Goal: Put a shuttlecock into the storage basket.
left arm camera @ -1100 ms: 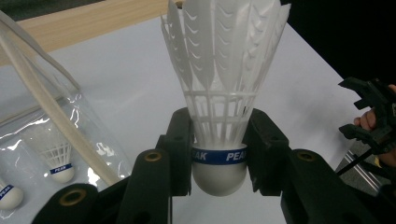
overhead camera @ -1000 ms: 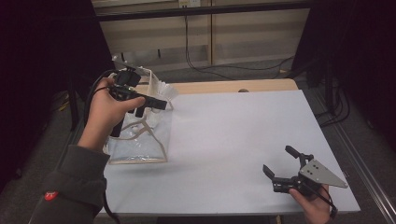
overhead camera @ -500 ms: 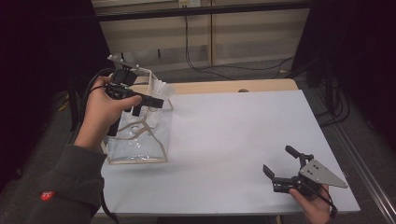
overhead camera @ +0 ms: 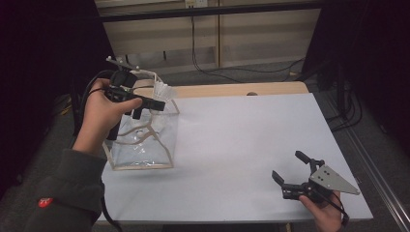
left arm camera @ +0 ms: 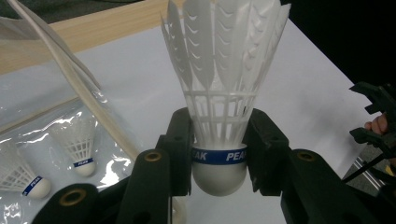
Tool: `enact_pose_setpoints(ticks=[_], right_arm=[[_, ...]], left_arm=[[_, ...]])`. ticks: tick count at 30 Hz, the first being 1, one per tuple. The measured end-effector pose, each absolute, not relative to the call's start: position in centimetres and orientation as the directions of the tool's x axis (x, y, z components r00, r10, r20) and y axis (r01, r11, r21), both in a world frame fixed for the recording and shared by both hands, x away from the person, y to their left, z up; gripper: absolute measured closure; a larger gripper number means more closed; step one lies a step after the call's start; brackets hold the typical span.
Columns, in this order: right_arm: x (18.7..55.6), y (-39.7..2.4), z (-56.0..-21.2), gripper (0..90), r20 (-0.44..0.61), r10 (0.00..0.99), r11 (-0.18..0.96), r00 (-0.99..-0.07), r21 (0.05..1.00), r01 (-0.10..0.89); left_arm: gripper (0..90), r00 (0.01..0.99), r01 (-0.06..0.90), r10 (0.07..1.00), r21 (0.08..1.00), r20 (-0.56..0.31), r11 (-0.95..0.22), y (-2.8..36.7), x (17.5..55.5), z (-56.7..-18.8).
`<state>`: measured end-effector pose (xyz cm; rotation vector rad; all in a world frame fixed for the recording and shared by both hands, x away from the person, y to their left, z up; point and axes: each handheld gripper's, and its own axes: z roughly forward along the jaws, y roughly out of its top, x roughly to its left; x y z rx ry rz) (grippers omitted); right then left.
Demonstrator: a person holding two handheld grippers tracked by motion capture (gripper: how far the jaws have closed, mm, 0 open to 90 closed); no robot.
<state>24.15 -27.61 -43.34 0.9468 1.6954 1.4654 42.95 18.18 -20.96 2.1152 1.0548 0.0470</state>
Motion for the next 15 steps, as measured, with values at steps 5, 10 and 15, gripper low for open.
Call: enact_pose_setpoints(ticks=[5,10,15], right_arm=[[24.15,-27.61,-43.34,2.0,-0.04,0.869,0.094,-0.493,0.992,0.086],[24.15,-27.61,-43.34,2.0,-0.041,0.869,0.095,-0.493,0.992,0.085],[24.15,-27.62,-43.34,2.0,-0.041,0.869,0.095,-0.492,0.992,0.085]], left_arm=[[64.9,0.658,0.67,0.698,0.643,-0.282,-0.372,18.32,42.99,-20.92],[64.9,0.653,0.671,0.704,0.645,-0.28,-0.366,18.49,43.01,-20.84],[64.9,0.651,0.669,0.706,0.65,-0.279,-0.361,18.79,43.05,-20.77]])
